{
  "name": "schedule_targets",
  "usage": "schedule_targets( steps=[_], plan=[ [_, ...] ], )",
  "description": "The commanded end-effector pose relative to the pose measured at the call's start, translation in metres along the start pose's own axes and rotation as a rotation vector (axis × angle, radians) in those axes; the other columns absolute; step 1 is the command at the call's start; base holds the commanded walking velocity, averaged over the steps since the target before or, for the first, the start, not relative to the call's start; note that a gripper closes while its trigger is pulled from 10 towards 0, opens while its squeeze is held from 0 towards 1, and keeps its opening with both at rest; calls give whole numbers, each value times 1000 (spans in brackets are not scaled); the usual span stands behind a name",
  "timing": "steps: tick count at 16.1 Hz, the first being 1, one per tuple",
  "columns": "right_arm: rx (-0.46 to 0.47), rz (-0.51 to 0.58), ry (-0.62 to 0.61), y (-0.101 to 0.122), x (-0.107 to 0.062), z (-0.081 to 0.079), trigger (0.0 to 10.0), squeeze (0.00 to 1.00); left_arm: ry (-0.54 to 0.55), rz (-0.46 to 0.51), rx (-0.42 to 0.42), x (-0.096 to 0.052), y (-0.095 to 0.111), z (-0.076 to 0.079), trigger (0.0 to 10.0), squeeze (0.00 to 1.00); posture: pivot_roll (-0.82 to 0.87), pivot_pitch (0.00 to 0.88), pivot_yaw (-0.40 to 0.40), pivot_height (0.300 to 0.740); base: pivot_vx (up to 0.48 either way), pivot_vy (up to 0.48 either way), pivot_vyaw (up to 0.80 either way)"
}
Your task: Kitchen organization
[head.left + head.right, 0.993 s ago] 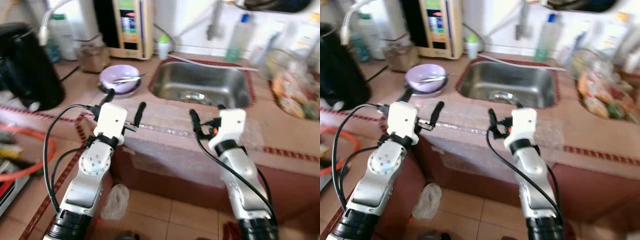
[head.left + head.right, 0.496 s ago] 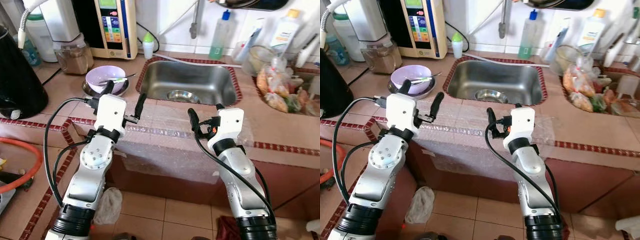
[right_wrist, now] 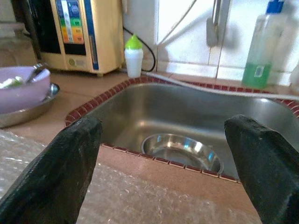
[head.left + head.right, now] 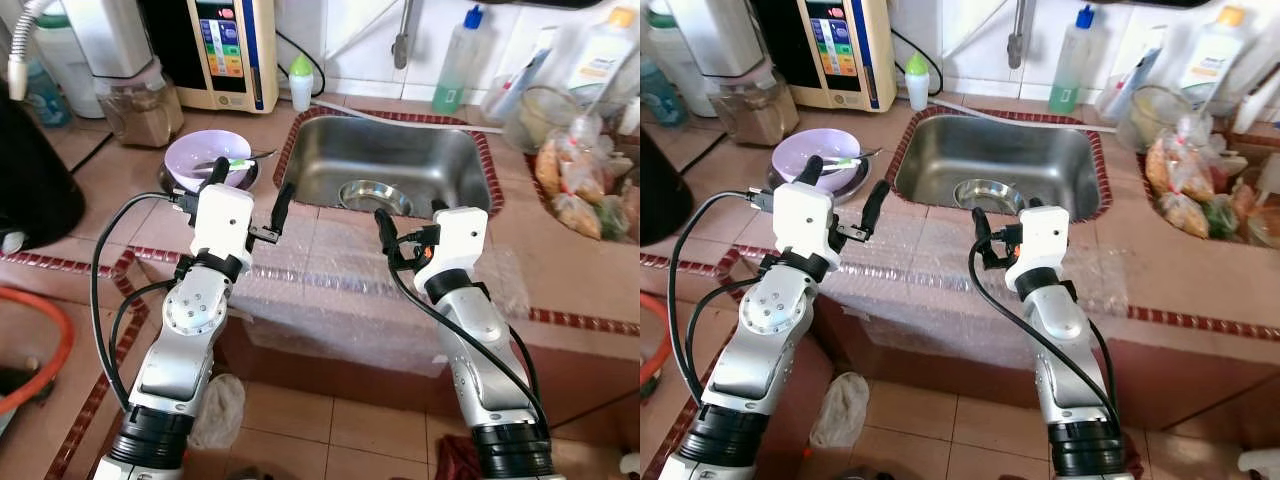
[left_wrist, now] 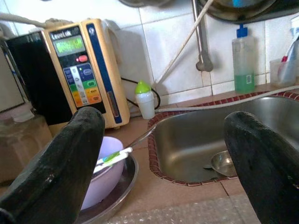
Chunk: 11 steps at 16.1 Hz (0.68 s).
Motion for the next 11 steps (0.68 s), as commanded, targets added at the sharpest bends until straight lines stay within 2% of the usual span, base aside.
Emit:
schedule_targets(
  steps=[1,2,9,11],
  plan=[
    [7,0,2,1,2,0,10000,0,-9,2,4,2,3,1,10000,0,-14,0,19,740,274,0,-800],
    [9,7,0,2,2,0,10000,0,-10,3,2,2,3,2,10000,0,-14,0,19,740,270,0,-800],
    [-5,14,15,2,2,-2,10000,0,-5,1,4,2,2,2,10000,0,-9,0,15,740,267,0,0],
    [-55,40,-2,7,3,4,10000,0,17,-29,-13,-5,-5,-3,10000,0,-6,0,13,740,253,0,0]
  ],
)
Point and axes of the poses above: a point about 5 cm out from each wrist's last joint towards the gripper, its own x axis pointing out of the wrist towards the gripper, its own y axis along the axis of the wrist's last joint, z = x × y, the point moved 6 cm from there along x, pointing out of the wrist towards the gripper, and after that the axes turned 11 degrees about -x, right-handed, at the moved point
